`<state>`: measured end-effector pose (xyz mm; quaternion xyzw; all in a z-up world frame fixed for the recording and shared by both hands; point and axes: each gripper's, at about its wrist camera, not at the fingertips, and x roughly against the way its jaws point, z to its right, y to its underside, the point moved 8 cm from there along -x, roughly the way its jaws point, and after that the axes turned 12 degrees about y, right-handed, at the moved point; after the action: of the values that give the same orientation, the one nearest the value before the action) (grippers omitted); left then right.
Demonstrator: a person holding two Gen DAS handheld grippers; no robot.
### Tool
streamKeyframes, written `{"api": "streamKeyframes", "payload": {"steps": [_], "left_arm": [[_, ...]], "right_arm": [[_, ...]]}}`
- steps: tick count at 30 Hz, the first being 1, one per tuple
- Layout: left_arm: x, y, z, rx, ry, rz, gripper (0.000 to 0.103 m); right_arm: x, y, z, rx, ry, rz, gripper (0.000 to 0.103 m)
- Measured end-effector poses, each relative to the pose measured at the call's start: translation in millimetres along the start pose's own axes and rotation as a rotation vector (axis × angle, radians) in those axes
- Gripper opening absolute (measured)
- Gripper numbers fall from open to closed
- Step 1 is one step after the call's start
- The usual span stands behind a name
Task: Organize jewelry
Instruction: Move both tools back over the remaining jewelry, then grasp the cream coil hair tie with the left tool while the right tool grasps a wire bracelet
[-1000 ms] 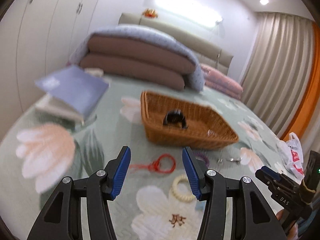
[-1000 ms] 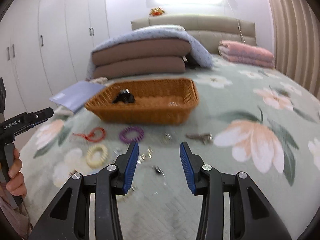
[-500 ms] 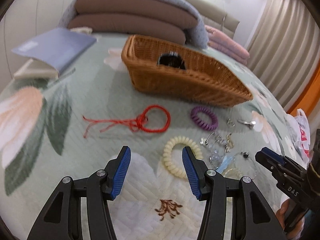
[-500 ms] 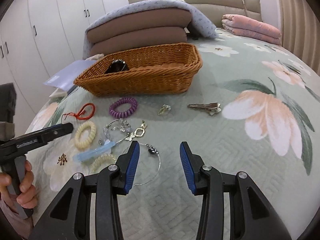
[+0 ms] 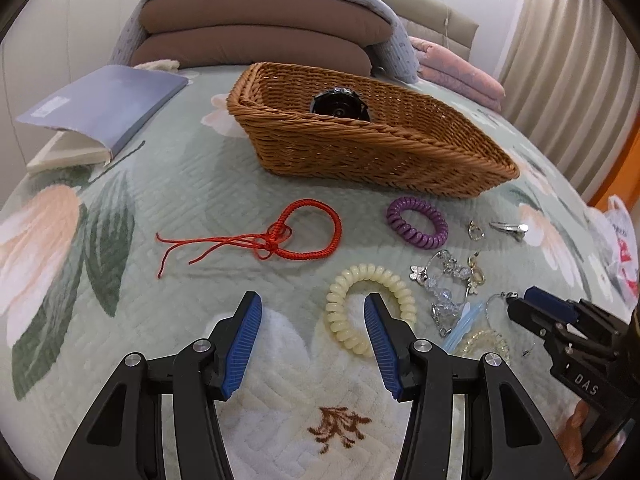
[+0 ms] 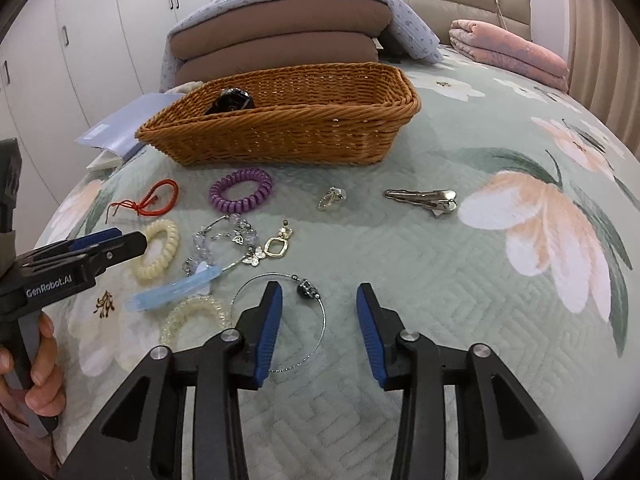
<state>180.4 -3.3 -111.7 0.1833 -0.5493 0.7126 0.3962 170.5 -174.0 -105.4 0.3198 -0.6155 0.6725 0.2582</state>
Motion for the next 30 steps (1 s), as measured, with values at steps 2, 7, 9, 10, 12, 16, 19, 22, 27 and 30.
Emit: {"api": "streamKeyframes", "payload": {"steps": [2,7,9,10,12,16,19,22,27,30], "left_arm": [[-1.3,0.5,1.5,-0.016,-0.019,-0.002,0.054],[-8.3,2.4,11.1,-0.084,-0.080,-0.027,0.054],[-11.5,2.4,14.4,-0.108,-0.095,-0.036,0.046],[-12.9,2.3,16.9,-0.117,-0.092,-0.039,0.039],[-14.2,3.2,21.3,-0.136,-0.084,-0.046,0.027],[-13.4,4.9,26.7,-0.159,-0.073,-0.048,0.012],[-10.3,4.4,26.6,-0.155,-0.057,-0.036,0.011],[-5.3,4.8,27.4,-0.146,-0.031,-0.018,0.011],[5.6,1.5,28.5,-0.138,0.000,0.032,0.011],[12.7,-0.9,28.1,-0.128,0.017,0.063,0.011]], "right_arm": [[-0.8,-0.9,-0.9,0.010,0.011,0.005,0.038],[-3.9,-1.4,-10.7,0.068,0.063,0.015,0.035],[-4.1,-1.8,-12.0,0.075,0.066,0.017,0.030],[-4.4,-1.8,-12.5,0.077,0.067,0.018,0.027],[-4.8,-1.7,-13.6,0.079,0.065,0.020,0.020],[-4.0,-0.8,-14.9,0.087,0.063,0.023,0.014],[-3.9,-0.4,-14.7,0.085,0.062,0.023,0.014],[-3.9,-0.3,-14.3,0.079,0.058,0.023,0.014],[-0.4,-1.6,-9.8,0.056,0.056,0.037,0.012],[5.7,-4.0,-3.9,0.018,0.035,0.059,0.012]]}}
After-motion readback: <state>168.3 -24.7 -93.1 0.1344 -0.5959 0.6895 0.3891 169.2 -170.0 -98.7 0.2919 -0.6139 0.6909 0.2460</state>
